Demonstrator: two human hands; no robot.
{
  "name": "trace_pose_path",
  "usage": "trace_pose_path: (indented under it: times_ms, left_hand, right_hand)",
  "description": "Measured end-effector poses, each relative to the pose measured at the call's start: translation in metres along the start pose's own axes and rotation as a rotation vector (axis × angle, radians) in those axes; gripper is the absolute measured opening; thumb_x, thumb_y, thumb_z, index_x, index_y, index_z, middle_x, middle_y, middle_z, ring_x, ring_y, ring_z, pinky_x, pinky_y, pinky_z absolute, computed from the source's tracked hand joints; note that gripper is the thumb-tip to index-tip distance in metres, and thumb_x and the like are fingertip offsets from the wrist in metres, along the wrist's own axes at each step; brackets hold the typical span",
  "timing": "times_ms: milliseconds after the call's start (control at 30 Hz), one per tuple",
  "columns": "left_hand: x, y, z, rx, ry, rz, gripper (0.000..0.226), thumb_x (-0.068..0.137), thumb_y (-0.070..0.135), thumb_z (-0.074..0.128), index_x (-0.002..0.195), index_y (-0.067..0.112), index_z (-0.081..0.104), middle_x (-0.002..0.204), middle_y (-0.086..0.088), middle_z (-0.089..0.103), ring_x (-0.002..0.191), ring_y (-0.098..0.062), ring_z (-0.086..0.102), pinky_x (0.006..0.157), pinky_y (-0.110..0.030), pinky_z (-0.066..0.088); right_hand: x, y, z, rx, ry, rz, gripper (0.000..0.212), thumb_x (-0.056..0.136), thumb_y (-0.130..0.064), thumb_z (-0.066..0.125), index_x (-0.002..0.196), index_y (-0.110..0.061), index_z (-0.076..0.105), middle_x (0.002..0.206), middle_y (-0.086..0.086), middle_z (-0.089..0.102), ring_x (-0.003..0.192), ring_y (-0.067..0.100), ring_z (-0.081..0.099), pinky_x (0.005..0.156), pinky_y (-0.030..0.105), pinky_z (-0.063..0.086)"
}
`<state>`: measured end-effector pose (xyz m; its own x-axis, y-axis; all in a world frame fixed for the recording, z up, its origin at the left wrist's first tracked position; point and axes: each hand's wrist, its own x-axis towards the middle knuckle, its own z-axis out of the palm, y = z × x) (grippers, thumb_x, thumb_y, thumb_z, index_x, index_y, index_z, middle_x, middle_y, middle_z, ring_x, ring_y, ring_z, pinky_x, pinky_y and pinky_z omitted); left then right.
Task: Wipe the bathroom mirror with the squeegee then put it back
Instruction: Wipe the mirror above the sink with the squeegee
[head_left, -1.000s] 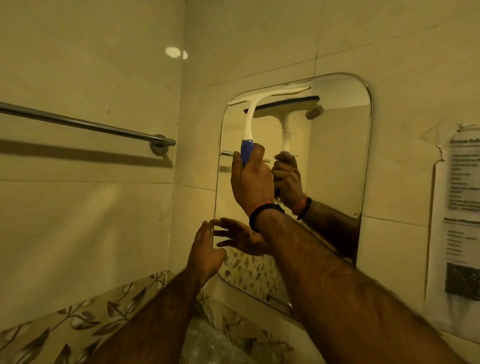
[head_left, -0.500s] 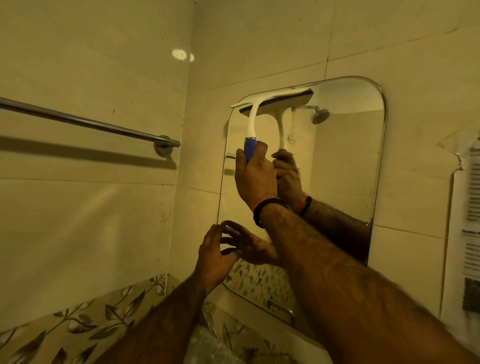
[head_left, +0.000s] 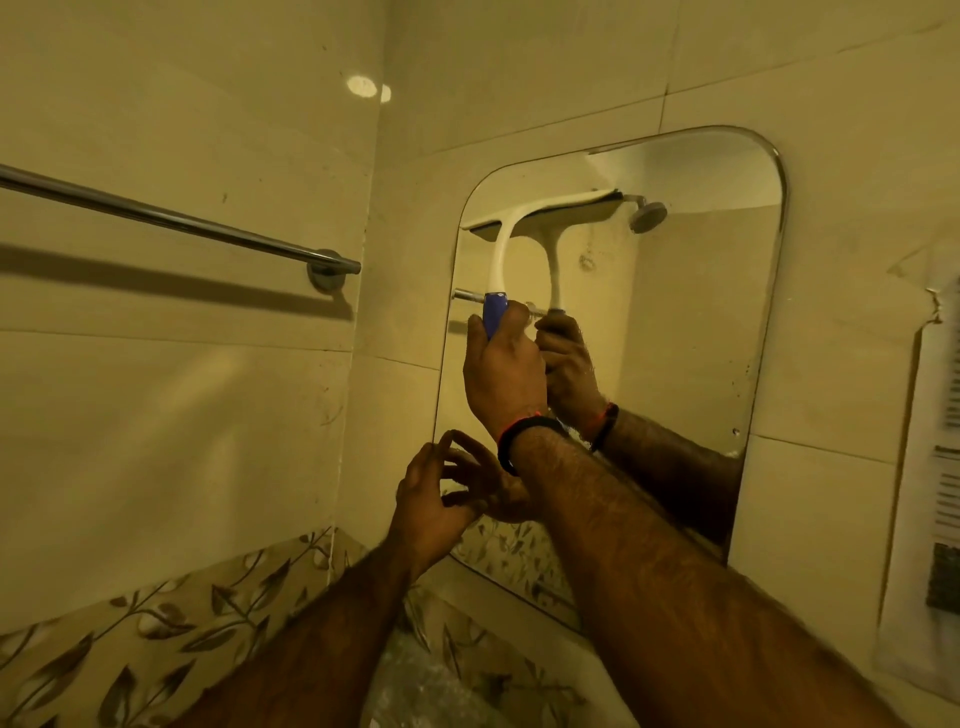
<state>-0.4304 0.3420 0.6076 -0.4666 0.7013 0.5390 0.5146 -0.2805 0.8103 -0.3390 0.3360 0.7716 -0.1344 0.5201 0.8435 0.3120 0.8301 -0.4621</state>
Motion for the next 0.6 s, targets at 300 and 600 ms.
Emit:
trace_pose_path:
  times_ms: [300, 600]
  left_hand:
    - [-0.006, 0.000, -0.004, 0.049, -0.015, 0.026, 0.090, 0.076, 0.022, 0.081, 0.150, 0.026, 0.030, 0.147, 0.000, 0.041, 0.129, -0.020, 0.047, 0.097, -0.025, 0.051]
    - [-0.018, 0.004, -0.007, -0.001, -0.032, 0.061, 0.066, 0.084, 0.008, 0.072, 0.114, 0.057, 0.039, 0.111, 0.028, 0.049, 0.092, 0.009, 0.054, 0.058, 0.002, 0.043]
  right_hand:
    - [-0.050, 0.021, 0.012, -0.019, -0.042, 0.081, 0.036, 0.098, -0.042, 0.043, 0.123, -0.019, 0.030, 0.086, 0.002, 0.057, 0.066, 0.016, 0.059, 0.056, 0.030, 0.052]
    - [-0.114, 0.051, 0.011, 0.029, -0.117, 0.162, 0.033, 0.097, -0.046, 0.041, 0.120, -0.026, 0.030, 0.093, 0.004, 0.064, 0.075, 0.021, 0.066, 0.061, 0.040, 0.059]
